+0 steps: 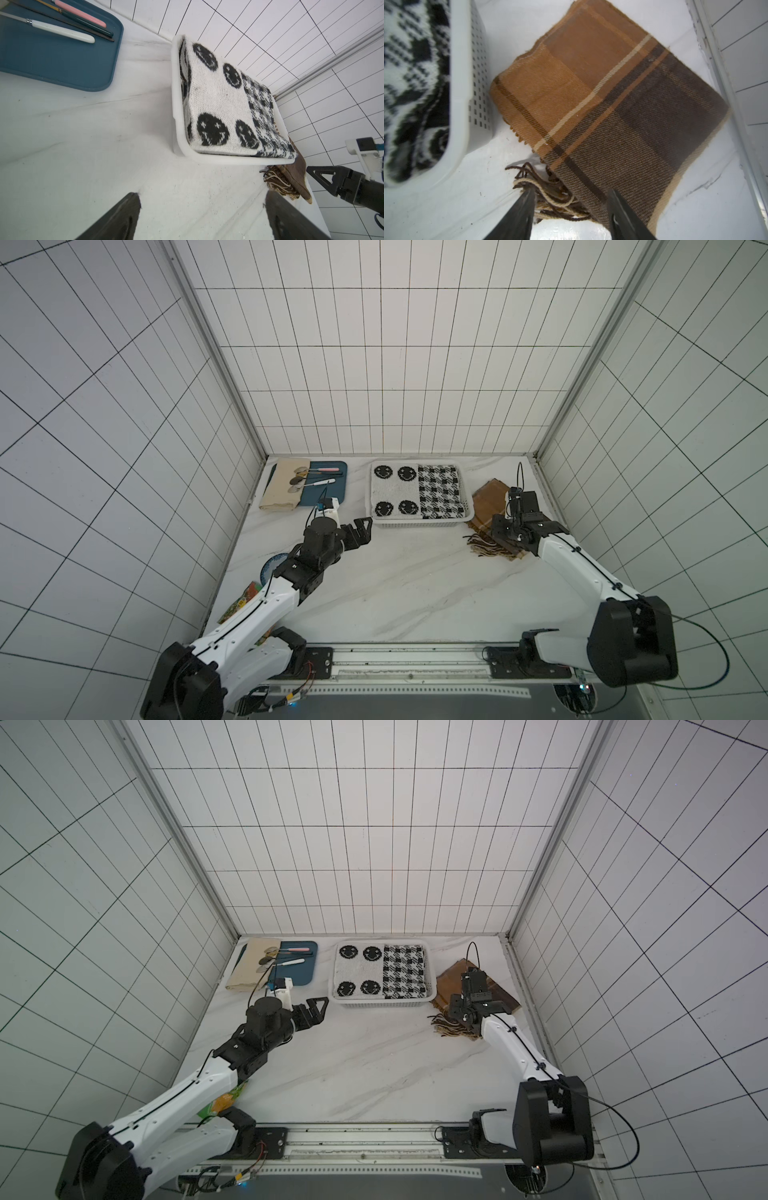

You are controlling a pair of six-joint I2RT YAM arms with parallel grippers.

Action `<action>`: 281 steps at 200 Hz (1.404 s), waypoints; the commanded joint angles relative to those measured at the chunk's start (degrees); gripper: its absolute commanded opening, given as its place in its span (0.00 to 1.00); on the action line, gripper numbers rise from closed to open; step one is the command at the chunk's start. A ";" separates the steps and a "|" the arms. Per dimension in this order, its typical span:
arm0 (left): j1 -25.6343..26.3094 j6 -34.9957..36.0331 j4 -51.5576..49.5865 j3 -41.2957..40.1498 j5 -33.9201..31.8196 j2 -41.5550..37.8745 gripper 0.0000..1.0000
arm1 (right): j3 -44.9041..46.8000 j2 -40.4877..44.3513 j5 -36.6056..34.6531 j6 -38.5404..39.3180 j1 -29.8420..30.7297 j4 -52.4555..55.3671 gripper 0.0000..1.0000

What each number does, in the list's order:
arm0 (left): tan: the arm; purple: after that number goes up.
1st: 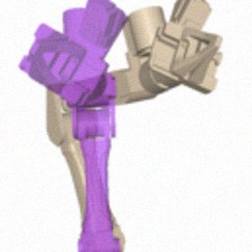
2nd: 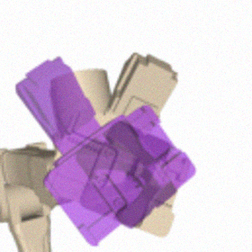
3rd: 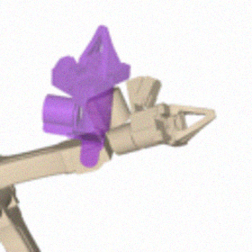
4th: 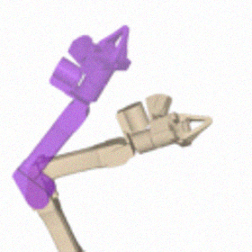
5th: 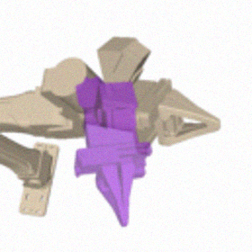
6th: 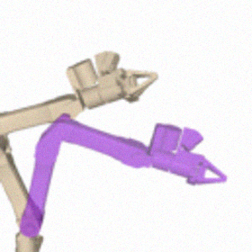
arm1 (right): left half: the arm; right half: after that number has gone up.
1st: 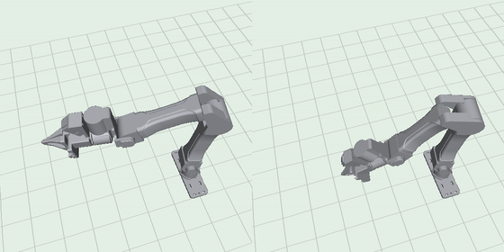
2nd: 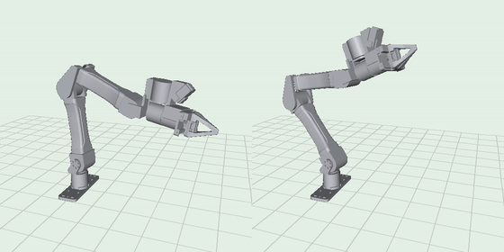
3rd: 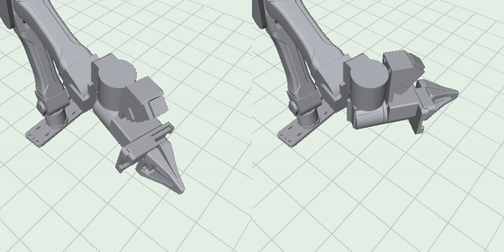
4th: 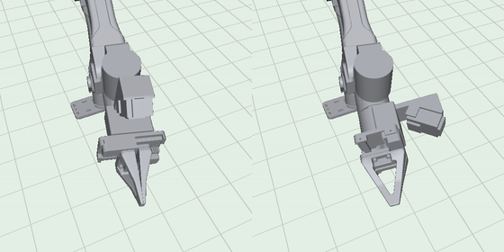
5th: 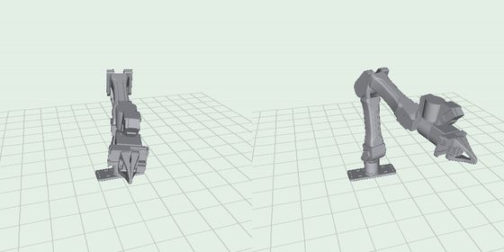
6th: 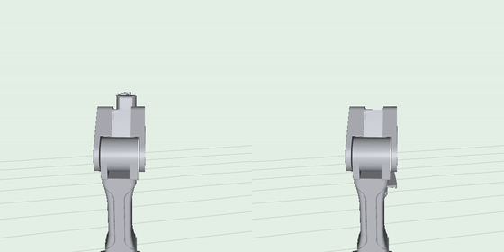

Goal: Put the folded scarf in the basket
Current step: Move the scarf to the center of the board.

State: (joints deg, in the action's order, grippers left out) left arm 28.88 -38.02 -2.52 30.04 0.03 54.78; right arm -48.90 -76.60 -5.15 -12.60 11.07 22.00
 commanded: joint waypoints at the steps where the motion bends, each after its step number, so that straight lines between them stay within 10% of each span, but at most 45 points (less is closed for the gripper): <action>1: 5.04 -0.68 2.58 -3.87 -2.75 -3.93 0.98 | -2.31 -6.30 1.55 -0.98 -2.59 3.27 0.59; 94: 9.79 -1.73 3.48 -5.76 1.17 -3.27 0.97 | -8.50 -16.08 5.73 0.00 -4.52 16.58 0.45; 221: 9.86 -1.26 1.99 -5.97 -0.03 -7.24 0.98 | 9.29 1.48 12.03 -12.27 15.89 14.42 0.44; 281: 9.83 -0.92 2.19 -5.76 0.23 -5.74 0.97 | 3.71 7.13 -8.28 -9.32 15.00 17.07 0.55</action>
State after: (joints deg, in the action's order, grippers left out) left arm 38.57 -39.59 -1.04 24.51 0.03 48.84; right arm -41.08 -67.81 -2.44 -23.40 26.98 37.76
